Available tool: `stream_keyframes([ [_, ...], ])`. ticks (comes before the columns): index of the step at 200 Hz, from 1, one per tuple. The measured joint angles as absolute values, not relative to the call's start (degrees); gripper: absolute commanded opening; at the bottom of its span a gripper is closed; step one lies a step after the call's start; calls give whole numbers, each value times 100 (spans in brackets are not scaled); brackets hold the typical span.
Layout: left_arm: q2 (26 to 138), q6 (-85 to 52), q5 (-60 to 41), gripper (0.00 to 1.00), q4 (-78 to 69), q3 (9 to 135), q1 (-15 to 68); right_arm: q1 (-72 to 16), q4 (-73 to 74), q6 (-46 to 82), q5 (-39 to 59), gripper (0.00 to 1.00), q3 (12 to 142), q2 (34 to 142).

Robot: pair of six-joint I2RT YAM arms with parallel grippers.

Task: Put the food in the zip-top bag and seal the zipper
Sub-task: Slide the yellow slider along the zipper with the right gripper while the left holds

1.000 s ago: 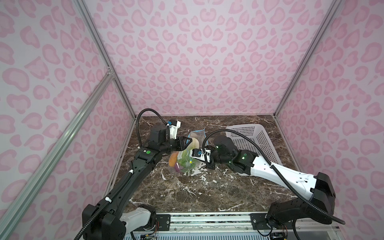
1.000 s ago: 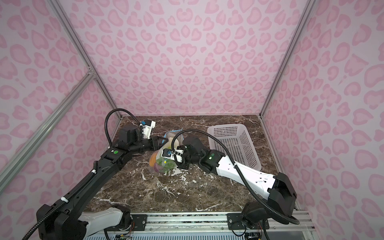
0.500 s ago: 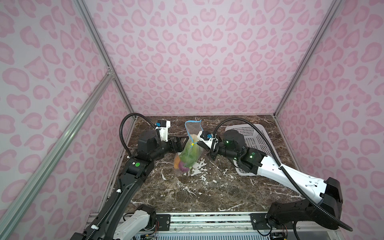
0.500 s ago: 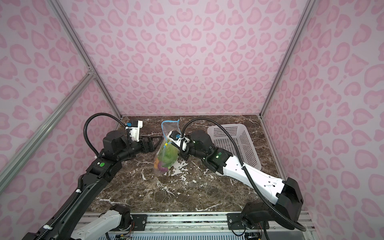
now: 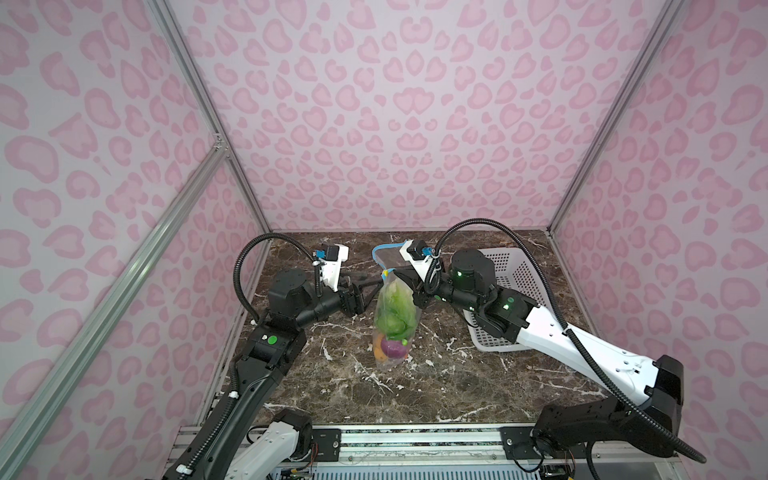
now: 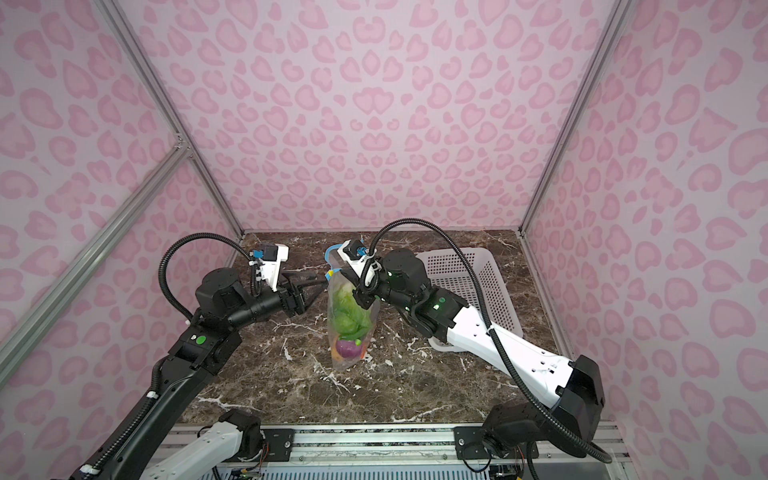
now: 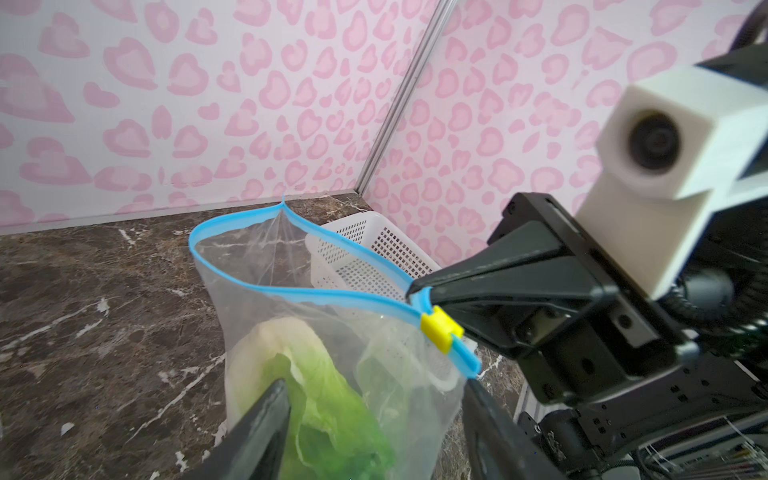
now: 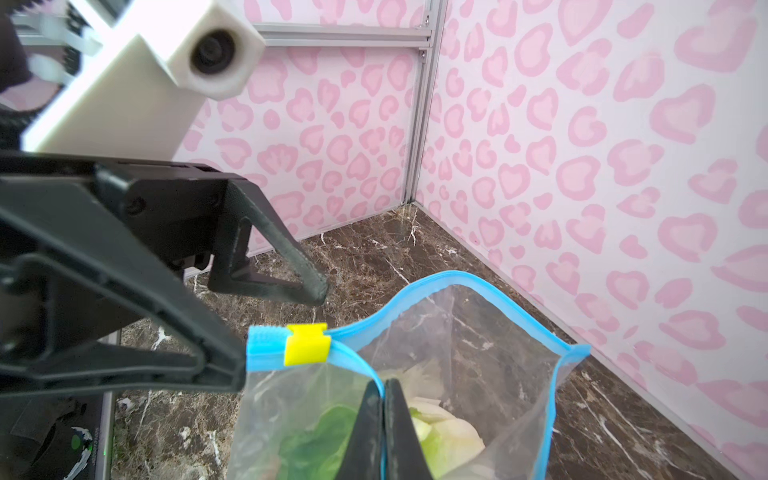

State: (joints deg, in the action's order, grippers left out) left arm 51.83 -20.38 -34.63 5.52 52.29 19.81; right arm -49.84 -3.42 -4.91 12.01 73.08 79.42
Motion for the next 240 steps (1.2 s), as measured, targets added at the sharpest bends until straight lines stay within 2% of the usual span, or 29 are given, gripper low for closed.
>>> stream_keyframes([
  [53,5271,-1968,-3642,66,552,5229,2060,-4984,-447,-368,1087,0,7406,8165],
  [77,5343,-1962,-3638,58,552,5231,2069,-4980,-462,-364,1066,0,7408,8176],
  [104,5468,-1957,-3566,40,561,5231,2073,-4982,-460,-351,1072,0,7408,8176],
  [121,5568,-1959,-3529,37,563,5231,2073,-4982,-456,-349,1096,0,7402,8173],
  [127,5605,-1997,-3494,29,567,5231,2075,-4982,-449,-349,1118,0,7391,8173],
  [139,5671,-2053,-3468,19,569,5231,2073,-4982,-436,-340,1184,0,7358,8173],
  [150,5712,-2067,-3461,4,567,5231,2073,-4982,-443,-342,1208,0,7343,8173],
  [188,5730,-2126,-3446,4,617,5376,2088,-4982,-462,-355,1205,0,7343,8149],
  [240,6156,-1846,-3695,4,1061,6410,2097,-4982,-318,-390,1232,0,7179,7684],
])
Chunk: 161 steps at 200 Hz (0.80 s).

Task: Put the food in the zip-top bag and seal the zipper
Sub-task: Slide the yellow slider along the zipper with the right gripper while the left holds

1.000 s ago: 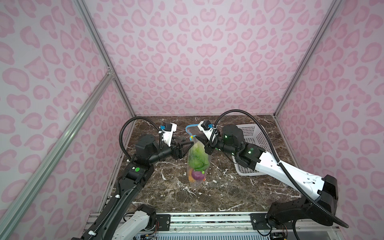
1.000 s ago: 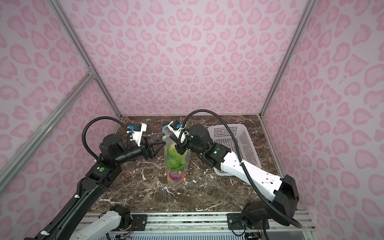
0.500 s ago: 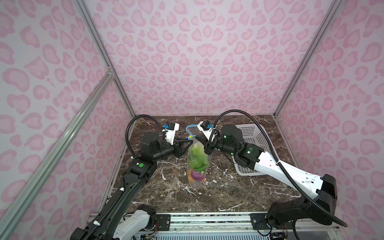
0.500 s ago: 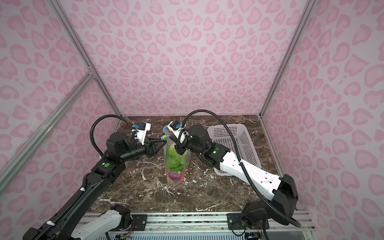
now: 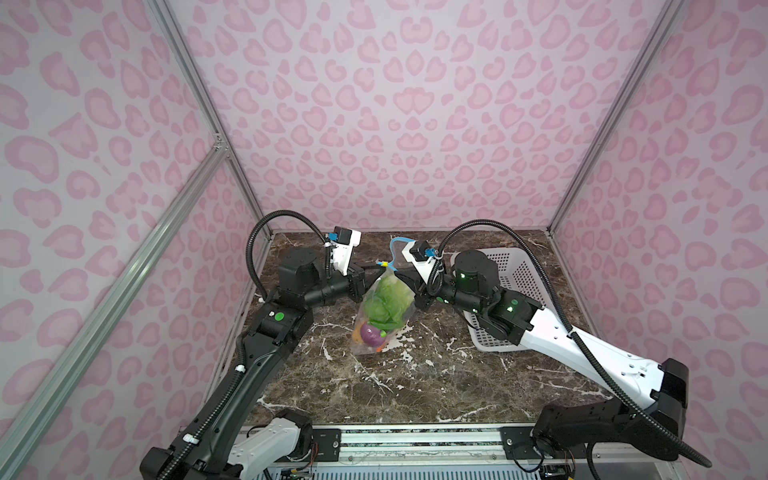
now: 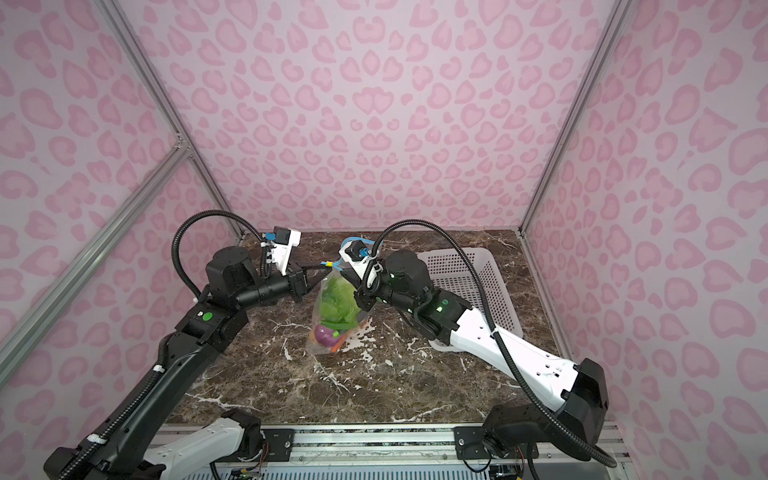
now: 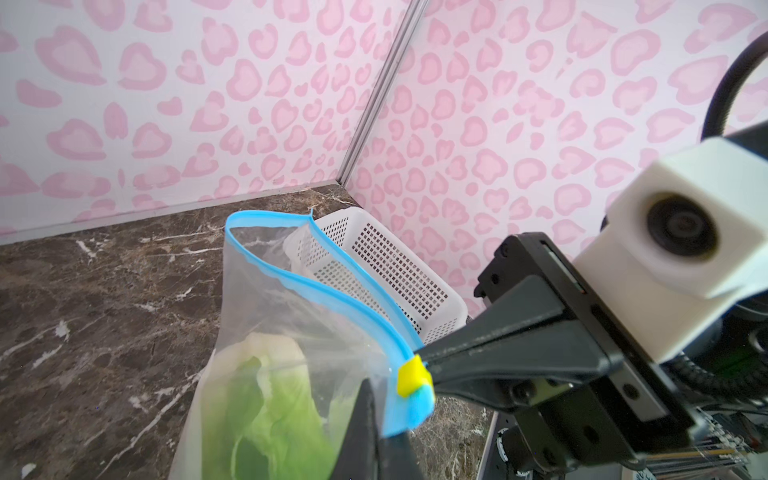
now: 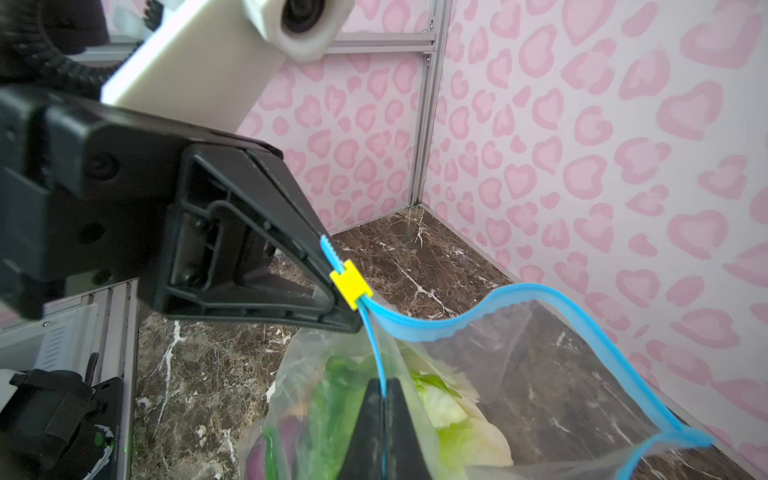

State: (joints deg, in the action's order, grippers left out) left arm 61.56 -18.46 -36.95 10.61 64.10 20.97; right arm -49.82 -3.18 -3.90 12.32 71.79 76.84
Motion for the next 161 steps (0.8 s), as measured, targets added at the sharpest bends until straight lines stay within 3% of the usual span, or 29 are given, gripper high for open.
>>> stream_keyframes([
  [39,6582,-1387,-4073,4,1315,6606,2093,-5002,-279,-252,1345,0,6860,7500],
  [68,6606,-1022,-4265,4,1546,6545,2075,-5006,-346,-255,1356,28,6792,7500],
  [93,6479,-757,-4305,4,1750,6449,2075,-4838,-495,-449,1472,41,6845,7487],
  [161,6379,-530,-4202,4,1833,6386,2084,-4375,-727,-928,2576,46,7555,7808],
])
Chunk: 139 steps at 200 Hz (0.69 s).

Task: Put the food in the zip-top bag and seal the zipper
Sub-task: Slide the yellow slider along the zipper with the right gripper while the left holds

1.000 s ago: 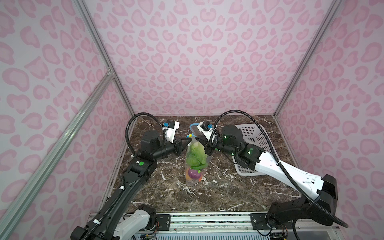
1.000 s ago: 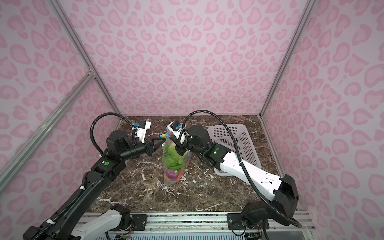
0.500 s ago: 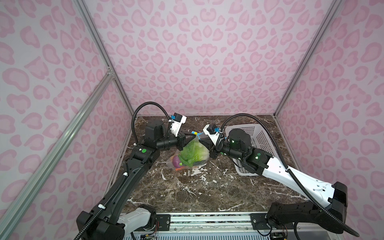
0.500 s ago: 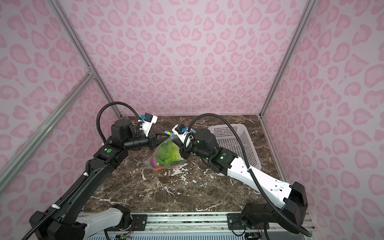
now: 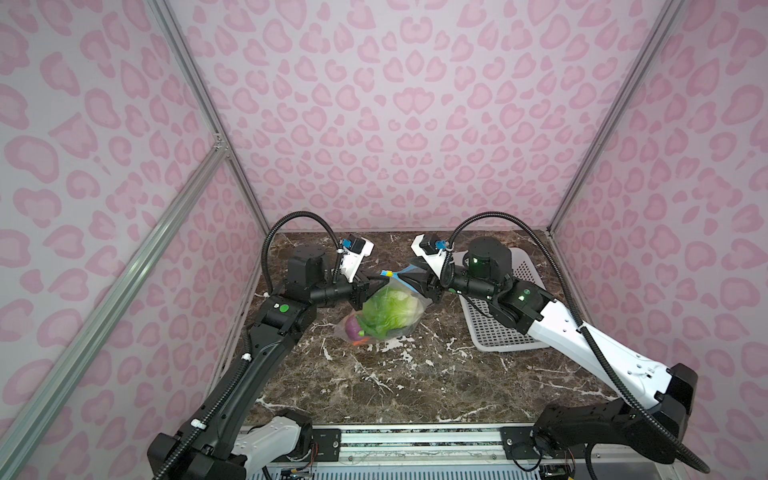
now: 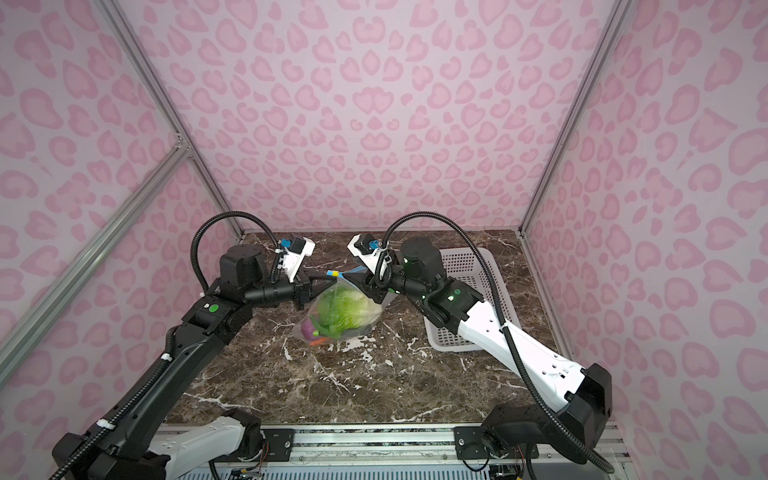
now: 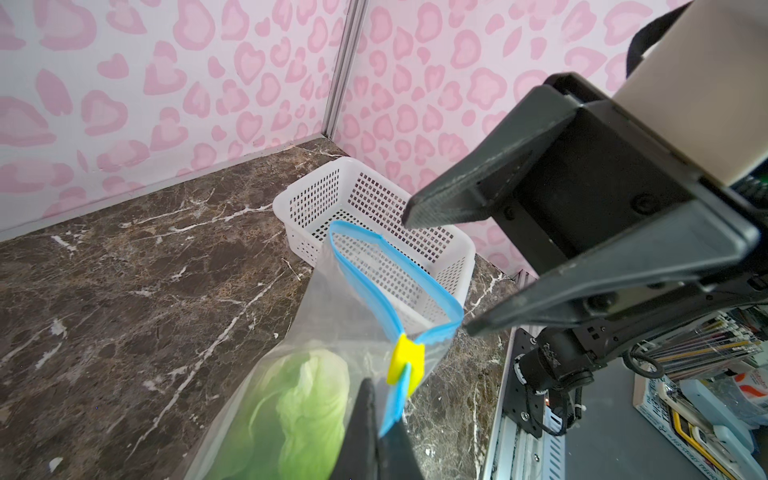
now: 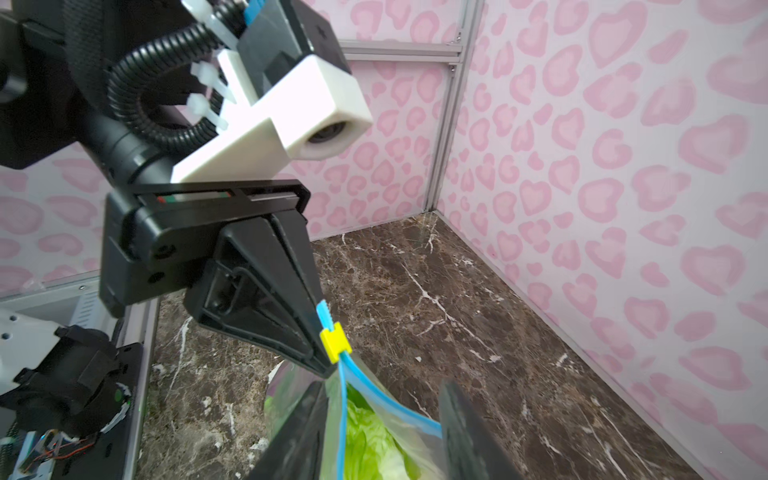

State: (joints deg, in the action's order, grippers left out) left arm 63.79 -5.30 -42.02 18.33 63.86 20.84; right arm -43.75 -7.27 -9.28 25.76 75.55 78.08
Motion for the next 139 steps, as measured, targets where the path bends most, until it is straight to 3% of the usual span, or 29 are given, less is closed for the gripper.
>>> stream_keyframes([
  [104,6372,-484,-4198,4,1833,6372,2112,-4338,-816,-1393,3798,47,8154,8545],
  [139,6335,-454,-4195,4,1855,6372,2132,-4091,-969,-1594,4368,42,8361,8805],
])
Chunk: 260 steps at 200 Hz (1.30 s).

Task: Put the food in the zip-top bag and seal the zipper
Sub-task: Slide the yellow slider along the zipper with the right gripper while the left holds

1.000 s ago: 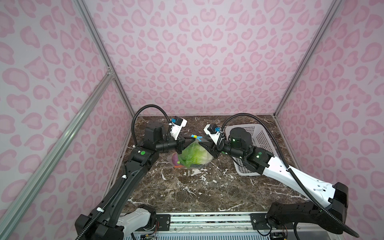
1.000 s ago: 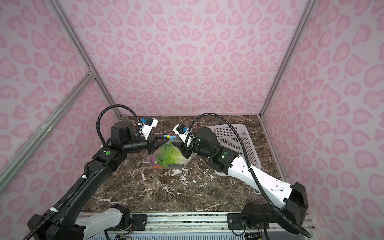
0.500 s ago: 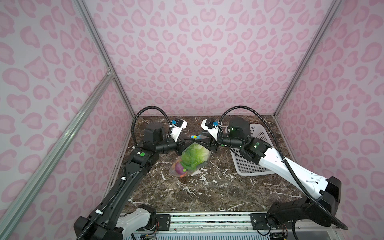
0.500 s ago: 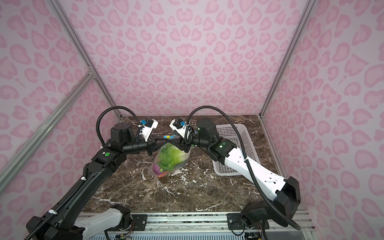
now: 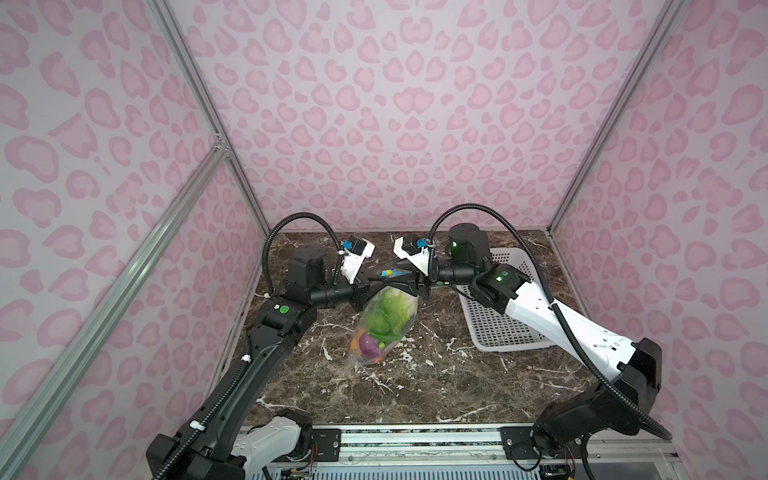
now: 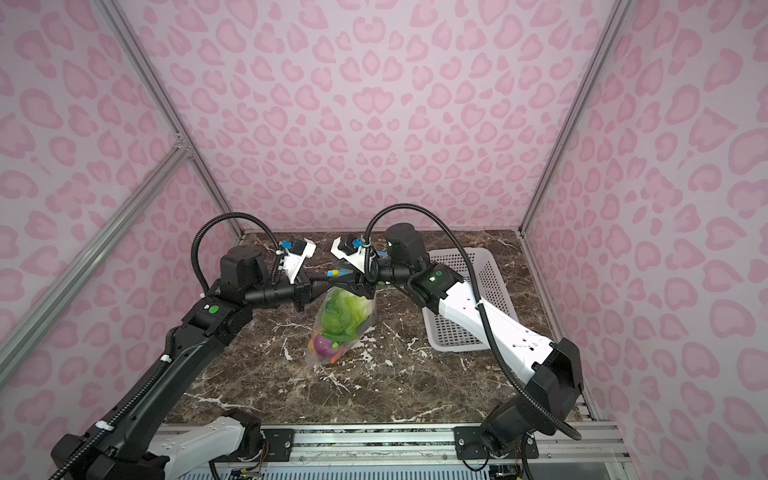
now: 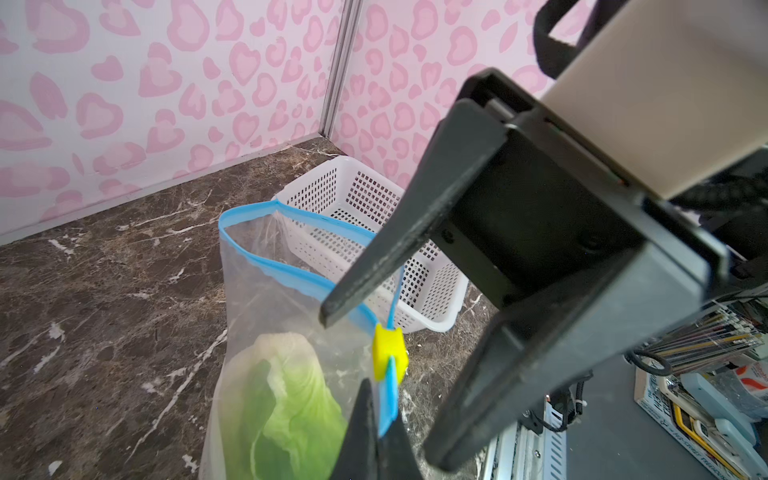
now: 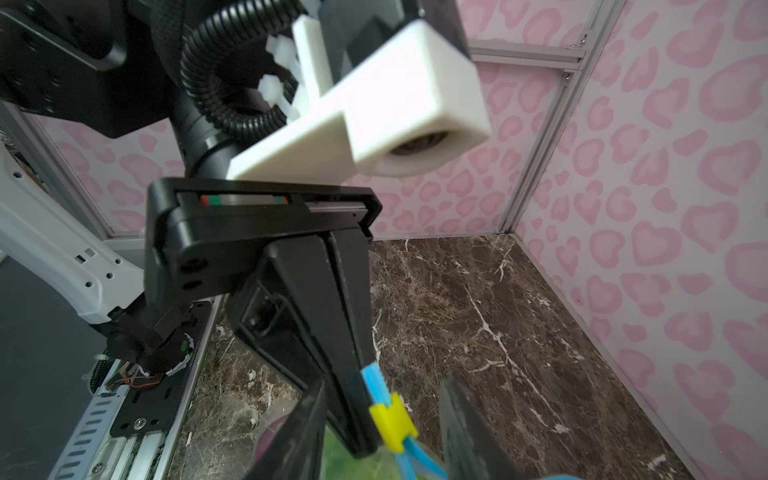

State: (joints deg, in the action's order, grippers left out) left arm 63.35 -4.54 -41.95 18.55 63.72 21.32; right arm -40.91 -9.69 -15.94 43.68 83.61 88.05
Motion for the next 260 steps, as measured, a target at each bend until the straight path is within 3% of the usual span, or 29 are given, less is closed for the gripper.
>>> stream_keyframes([
  [45,6265,-427,-4069,4,1973,6372,2132,-3931,-1295,-1767,4871,18,8711,9017],
  [74,6246,-388,-3983,4,2008,6372,2132,-3922,-1363,-1848,5022,9,8777,9070],
  [86,6241,-375,-3942,4,2008,6372,2132,-3920,-1387,-1865,5046,10,8805,9087],
  [122,6191,-322,-3892,4,2047,6372,2132,-3920,-1535,-1903,5085,33,8903,9196],
  [140,6182,-305,-3874,4,2064,6372,2132,-3922,-1623,-1909,5103,35,8936,9262],
  [212,6182,-301,-3651,4,2069,6355,2117,-3927,-1959,-2021,5245,0,9214,9445],
  [260,6080,-305,-3295,4,2053,6272,2143,-3944,-1861,-2036,5072,0,8938,9275],
])
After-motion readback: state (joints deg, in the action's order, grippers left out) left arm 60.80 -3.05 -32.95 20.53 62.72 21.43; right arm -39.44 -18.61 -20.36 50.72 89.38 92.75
